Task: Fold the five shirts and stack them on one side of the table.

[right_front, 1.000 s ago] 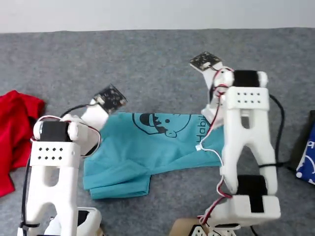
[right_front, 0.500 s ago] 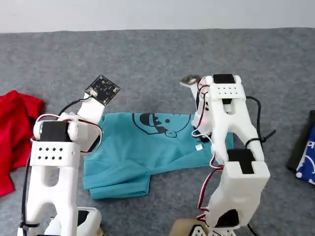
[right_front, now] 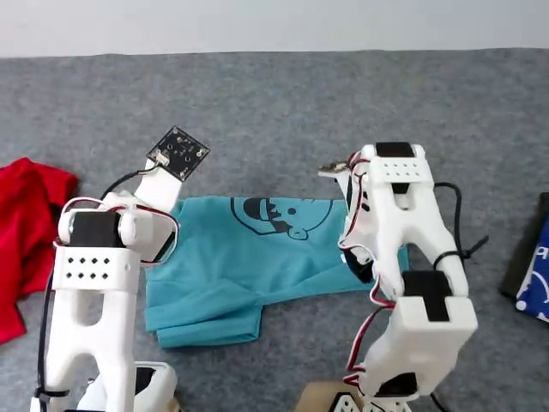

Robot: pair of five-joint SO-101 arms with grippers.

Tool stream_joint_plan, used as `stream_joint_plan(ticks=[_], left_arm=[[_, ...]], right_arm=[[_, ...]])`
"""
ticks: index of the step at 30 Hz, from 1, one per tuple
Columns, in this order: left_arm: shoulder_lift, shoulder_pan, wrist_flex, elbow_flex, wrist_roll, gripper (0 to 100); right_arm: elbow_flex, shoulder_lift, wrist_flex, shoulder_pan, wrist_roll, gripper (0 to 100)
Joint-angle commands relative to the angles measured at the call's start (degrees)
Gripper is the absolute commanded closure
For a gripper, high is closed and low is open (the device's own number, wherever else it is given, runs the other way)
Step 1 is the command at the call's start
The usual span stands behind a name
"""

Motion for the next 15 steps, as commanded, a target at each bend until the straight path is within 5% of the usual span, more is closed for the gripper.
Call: stream_joint_plan(ticks=[1, 15], left_arm=[[-1.67, 0.09, -1.14, -2.07, 0.44, 100], [-1.67, -0.18, -0.7, -1.71, 0.44, 100]], right_arm=[[-3.25, -4.97, 0.22, 0.31, -0.7, 98.8], [-7.91, 7.96, -17.1, 0.75, -0.62, 98.8]])
